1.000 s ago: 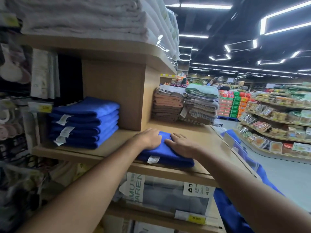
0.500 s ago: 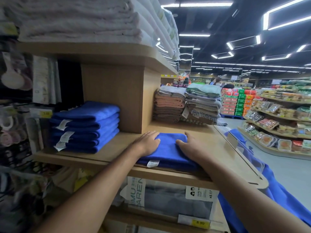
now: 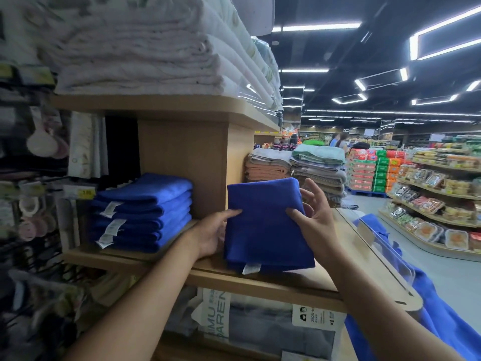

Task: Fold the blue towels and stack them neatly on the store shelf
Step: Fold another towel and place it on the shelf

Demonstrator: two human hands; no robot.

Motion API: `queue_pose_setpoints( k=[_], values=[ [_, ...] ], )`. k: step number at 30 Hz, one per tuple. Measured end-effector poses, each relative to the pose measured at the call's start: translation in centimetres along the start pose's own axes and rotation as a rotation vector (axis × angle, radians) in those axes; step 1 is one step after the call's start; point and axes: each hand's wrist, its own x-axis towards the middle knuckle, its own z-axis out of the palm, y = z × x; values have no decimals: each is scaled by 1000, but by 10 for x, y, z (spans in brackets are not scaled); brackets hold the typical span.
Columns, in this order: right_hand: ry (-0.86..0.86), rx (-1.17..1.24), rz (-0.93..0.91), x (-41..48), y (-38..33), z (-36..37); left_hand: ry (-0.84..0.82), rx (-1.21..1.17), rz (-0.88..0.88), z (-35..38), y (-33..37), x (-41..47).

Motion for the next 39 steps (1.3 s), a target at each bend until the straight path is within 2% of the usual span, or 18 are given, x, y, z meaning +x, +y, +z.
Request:
queue_pose_setpoints(
  k=[2, 5, 8, 11, 16, 19, 22, 25, 28, 31, 33, 35, 36, 38, 39],
  values=[
    [21, 49, 61, 0, -3, 2, 54, 109, 30, 4, 5, -4],
    [3, 104, 206, 4, -6, 10, 234, 223, 245, 10, 22, -7],
    [-180, 202, 379, 11, -21, 32, 284, 352, 373, 6, 58, -21],
    [-366, 229, 529, 23, -40, 67, 364, 476, 416, -10, 106, -37],
    [-387, 310, 498, 56, -69, 141, 437, 680, 305, -67, 176, -56],
    [-402, 345, 497, 78, -79, 190, 600, 1029, 247, -110, 210, -62],
    [-424, 288, 472, 88, -77, 236, 748, 1326, 93, -147, 232, -62],
    [-420, 230, 445, 90, -63, 267, 804, 1433, 14, -175, 238, -58],
    [-445, 95, 390, 90, -45, 284, 833, 1477, 25, -194, 230, -47],
    [-414, -53, 487, 85, -32, 286, 806, 1549, -10, -201, 215, -41],
    [-390, -310, 421, 86, -22, 283, 792, 1623, -16, -198, 207, -39],
    [-320, -591, 212, 90, -13, 281, 773, 1662, 115, -189, 201, -37],
    [-292, -650, 81, 92, -12, 282, 735, 1658, 194, -184, 198, -34],
    [-377, -683, -113, 95, -11, 289, 607, 1619, 249, -178, 190, -30],
    [-474, -723, -139, 96, -9, 294, 532, 1598, 220, -177, 185, -28]
  ],
)
